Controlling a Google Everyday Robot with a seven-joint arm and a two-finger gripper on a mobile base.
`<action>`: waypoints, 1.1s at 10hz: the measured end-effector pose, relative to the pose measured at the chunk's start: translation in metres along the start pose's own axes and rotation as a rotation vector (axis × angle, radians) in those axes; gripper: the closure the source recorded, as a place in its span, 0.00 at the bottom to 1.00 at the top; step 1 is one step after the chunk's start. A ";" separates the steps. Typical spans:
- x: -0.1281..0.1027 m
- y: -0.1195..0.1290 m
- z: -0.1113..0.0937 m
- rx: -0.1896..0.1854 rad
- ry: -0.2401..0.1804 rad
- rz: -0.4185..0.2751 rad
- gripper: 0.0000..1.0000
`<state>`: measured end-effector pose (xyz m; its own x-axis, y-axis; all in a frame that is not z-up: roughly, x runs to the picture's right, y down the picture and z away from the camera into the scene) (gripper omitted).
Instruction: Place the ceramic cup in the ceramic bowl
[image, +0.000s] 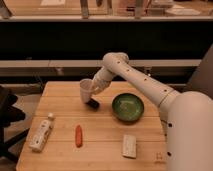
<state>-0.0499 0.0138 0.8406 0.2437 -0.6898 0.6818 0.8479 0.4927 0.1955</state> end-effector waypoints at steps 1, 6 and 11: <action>0.001 0.004 -0.003 0.003 0.000 0.010 1.00; 0.011 0.065 -0.042 0.027 -0.003 0.088 1.00; 0.016 0.116 -0.068 0.052 0.001 0.142 1.00</action>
<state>0.0842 0.0240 0.8266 0.3601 -0.6120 0.7041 0.7793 0.6123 0.1336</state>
